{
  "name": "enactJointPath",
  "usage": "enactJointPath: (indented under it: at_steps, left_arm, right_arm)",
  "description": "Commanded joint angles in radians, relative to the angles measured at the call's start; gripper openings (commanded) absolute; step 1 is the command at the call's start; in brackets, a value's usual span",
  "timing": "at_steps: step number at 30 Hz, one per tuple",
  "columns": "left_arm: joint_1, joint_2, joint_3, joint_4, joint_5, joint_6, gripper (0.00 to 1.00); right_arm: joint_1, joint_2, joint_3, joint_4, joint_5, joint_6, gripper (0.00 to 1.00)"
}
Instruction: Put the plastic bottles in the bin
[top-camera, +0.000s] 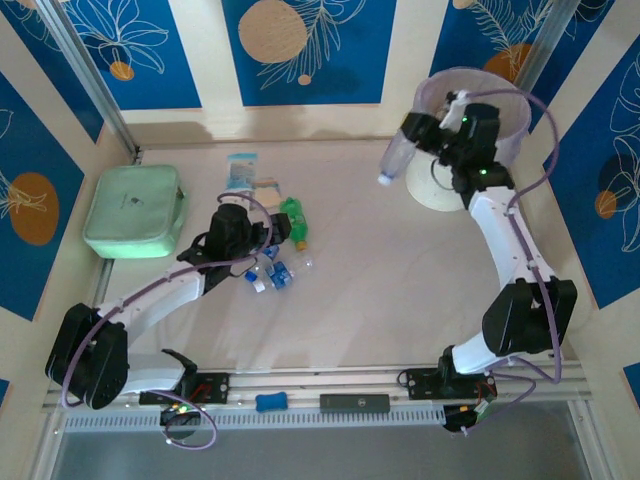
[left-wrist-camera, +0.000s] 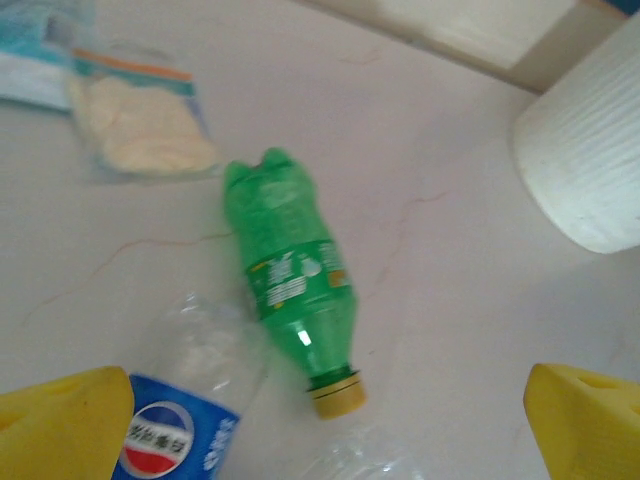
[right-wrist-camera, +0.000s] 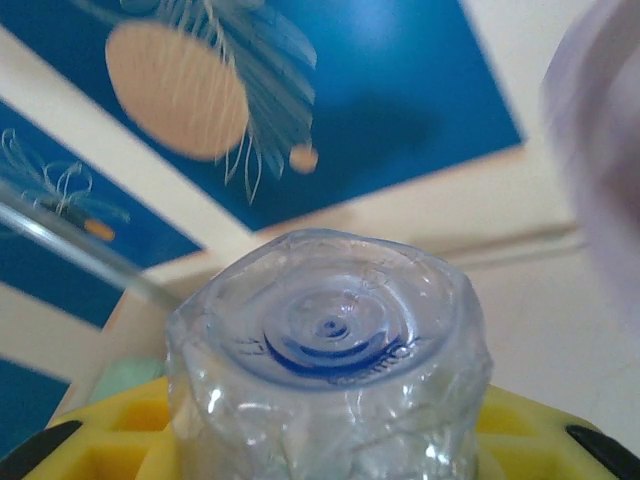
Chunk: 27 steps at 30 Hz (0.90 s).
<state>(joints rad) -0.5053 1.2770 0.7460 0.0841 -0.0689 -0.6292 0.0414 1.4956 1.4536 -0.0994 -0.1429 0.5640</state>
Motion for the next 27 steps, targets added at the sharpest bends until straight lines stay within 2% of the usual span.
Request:
enactJointPath:
  at_steps: [1, 14, 23, 27]
  left_arm:
    - [0.014, -0.028, -0.029, -0.034, -0.032, -0.04, 1.0]
    - [0.016, -0.038, -0.054, -0.007, 0.001, -0.057, 1.0]
    - [0.017, -0.1, -0.092, -0.035, -0.025, -0.058, 1.0]
    - [0.019, -0.147, -0.108, -0.064, -0.046, -0.048, 1.0]
  right_arm:
    - [-0.034, -0.01, 0.112, -0.032, 0.081, -0.079, 0.39]
    - [-0.143, 0.205, 0.463, -0.015, 0.405, -0.204, 0.39]
    - [-0.168, 0.465, 0.798, -0.343, 0.308, -0.139, 0.4]
    - [-0.166, 0.553, 0.892, -0.446, 0.27, -0.103, 0.4]
